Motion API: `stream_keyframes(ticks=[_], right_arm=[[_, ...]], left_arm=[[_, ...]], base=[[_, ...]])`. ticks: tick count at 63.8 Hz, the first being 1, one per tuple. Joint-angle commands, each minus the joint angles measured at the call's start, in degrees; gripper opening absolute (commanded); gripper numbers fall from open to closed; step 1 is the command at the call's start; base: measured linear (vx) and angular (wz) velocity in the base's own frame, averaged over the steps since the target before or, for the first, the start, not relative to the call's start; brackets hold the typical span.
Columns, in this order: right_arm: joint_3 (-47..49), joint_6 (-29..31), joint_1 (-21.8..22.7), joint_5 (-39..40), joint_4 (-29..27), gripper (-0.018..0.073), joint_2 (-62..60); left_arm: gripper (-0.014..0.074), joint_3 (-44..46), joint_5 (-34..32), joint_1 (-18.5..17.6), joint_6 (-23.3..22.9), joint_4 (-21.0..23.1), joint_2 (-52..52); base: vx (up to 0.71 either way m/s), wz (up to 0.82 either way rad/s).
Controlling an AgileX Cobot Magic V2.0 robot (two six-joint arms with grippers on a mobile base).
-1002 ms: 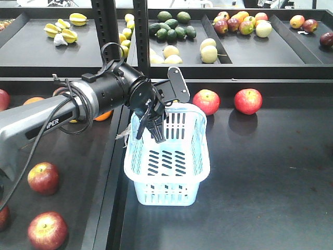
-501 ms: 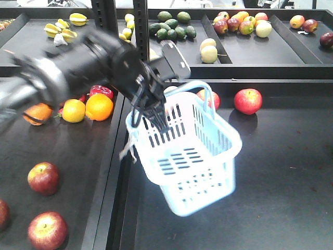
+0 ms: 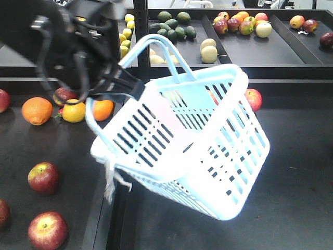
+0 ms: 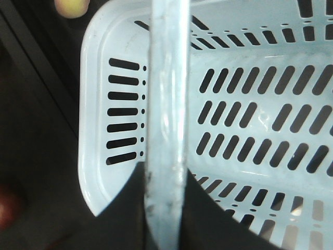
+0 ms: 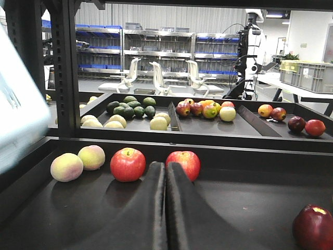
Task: Pick three apples into basket with both arms
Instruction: 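Lift the basket off the table with the left gripper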
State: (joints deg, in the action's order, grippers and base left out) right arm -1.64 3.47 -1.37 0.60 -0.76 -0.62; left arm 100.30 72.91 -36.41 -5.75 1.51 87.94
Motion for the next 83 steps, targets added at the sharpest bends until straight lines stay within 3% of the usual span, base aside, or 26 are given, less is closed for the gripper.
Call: stream_keyframes(ticks=[1,14,23,38,57,83], right_arm=[[-0.82,0.25,0.25,4.4,0.32,-0.0004,-0.57],[-0.82,0.25,0.25,4.4,0.32,-0.0004,-0.57],[-0.82,0.25,0.25,4.4,0.32,-0.0004,-0.57],[-0.82,0.25,0.25,4.4,0.32,-0.0004,-0.57],[-0.82,0.25,0.25,4.4,0.32,-0.0004,-0.57],[-0.82,0.25,0.25,4.4,0.32,-0.0004,-0.57]], left_arm=[[-0.0008,-1.77,-1.27,-0.83,-4.6,1.03,-5.82],[-0.0008,-12.02,-1.57,-0.96,-7.64,0.96,-13.93],[-0.0008,-15.86,-5.18,-0.96,-8.57,1.09,-17.92],[-0.0008,-16.0,-7.08,-0.96,-9.6,1.07,-20.11],[-0.0008,-16.0,-1.53,-0.96,-9.6,1.07,-20.11],[-0.0008,-16.0,-1.48,-0.96,-9.6,1.07,-20.11]], base=[[0.0,0.0],[0.0,0.0],[0.0,0.0],[0.0,0.0],[0.0,0.0],[0.0,0.0]])
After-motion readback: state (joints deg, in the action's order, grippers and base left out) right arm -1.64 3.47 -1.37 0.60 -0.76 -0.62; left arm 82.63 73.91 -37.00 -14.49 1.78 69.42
